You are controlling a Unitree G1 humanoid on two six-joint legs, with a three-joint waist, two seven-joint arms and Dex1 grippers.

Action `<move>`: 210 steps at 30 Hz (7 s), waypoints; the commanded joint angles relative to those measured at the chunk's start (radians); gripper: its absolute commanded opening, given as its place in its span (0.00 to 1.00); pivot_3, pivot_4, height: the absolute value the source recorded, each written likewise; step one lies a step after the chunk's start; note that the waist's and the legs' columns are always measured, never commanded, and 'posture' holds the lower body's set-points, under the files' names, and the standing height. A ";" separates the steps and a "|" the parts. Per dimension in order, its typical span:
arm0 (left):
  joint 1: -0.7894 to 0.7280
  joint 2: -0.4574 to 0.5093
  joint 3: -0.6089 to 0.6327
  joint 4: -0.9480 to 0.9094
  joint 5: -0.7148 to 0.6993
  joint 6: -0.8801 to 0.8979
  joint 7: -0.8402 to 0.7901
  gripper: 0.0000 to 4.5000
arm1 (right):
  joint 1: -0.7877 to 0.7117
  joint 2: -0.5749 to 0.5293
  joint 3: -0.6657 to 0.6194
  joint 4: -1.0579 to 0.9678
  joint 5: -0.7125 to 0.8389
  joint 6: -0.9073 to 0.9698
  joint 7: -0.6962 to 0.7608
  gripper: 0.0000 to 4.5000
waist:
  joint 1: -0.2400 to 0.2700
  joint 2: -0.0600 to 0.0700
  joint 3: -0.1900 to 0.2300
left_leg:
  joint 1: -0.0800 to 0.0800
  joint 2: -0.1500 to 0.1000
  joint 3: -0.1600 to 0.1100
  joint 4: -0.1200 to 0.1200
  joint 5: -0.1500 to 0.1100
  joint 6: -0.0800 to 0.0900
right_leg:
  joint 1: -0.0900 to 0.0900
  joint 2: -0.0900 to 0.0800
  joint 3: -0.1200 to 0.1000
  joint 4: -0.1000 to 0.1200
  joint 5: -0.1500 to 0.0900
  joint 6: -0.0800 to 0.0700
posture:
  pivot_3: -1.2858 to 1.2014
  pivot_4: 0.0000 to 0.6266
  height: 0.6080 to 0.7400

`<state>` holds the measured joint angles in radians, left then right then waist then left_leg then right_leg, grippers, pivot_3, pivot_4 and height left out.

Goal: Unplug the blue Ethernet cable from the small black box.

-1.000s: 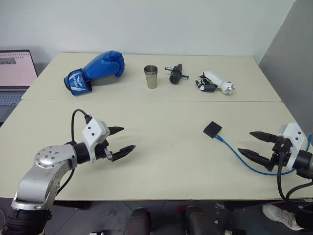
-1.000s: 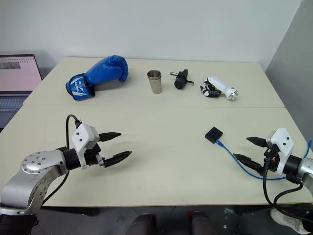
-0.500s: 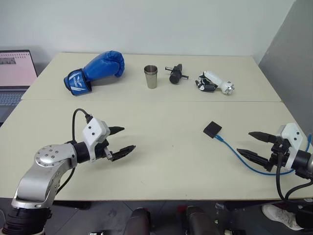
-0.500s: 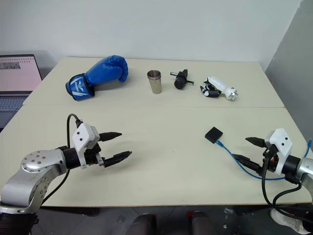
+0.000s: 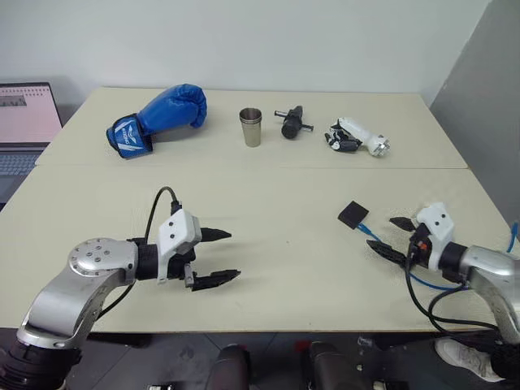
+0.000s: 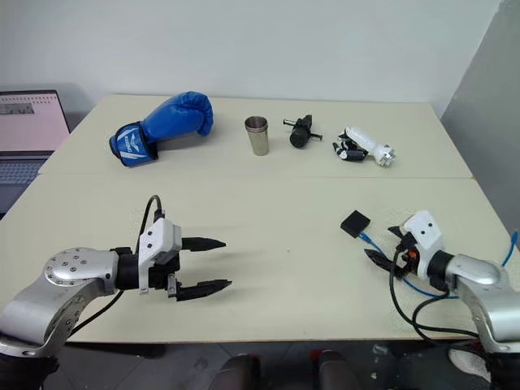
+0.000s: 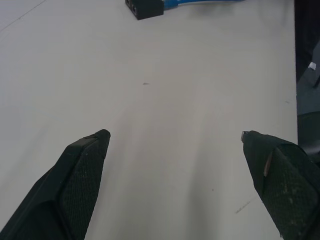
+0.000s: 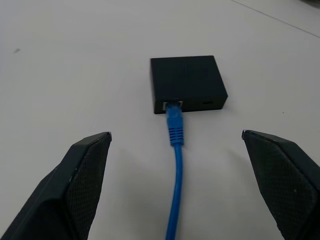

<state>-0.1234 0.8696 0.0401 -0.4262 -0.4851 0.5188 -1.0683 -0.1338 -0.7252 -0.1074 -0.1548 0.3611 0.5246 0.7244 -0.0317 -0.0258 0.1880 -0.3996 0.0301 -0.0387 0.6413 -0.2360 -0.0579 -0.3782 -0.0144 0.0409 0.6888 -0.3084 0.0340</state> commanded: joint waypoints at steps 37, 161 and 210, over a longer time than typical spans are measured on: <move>-0.221 -0.086 0.038 0.172 -0.233 0.229 -0.014 1.00 | -0.230 -0.025 0.184 0.212 -0.306 -0.613 0.195 0.02 | -0.002 0.001 0.001 | 0.000 0.000 0.001 0.002 0.000 0.000 | -0.001 0.000 -0.001 0.002 0.000 0.000 | 0.52 0.24 1.00; -0.462 -0.135 -0.026 0.364 -0.277 0.350 -0.186 0.17 | -0.516 0.284 0.213 -0.109 0.398 0.458 0.107 0.62 | -0.001 0.001 0.001 | -0.008 -0.001 -0.003 0.002 0.000 0.000 | -0.011 0.000 -0.003 0.007 -0.001 -0.001 | 0.52 0.24 1.00; -0.486 -0.154 -0.036 0.387 -0.253 0.341 -0.207 0.17 | -0.523 0.308 0.145 -0.095 0.495 0.576 0.084 0.33 | -0.001 0.001 0.001 | -0.008 -0.001 -0.003 0.002 0.000 0.000 | -0.011 0.000 -0.003 0.007 -0.001 -0.002 | 0.52 0.24 1.00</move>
<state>-0.5841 0.7174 0.0031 -0.0321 -0.7392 0.8812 -1.2673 -0.6481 -0.4148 0.0579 -0.2279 0.8299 1.0893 0.8086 -0.0328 -0.0250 0.1887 -0.4080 0.0293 -0.0413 0.6432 -0.2360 -0.0578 -0.3889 -0.0142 0.0381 0.6959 -0.3089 0.0324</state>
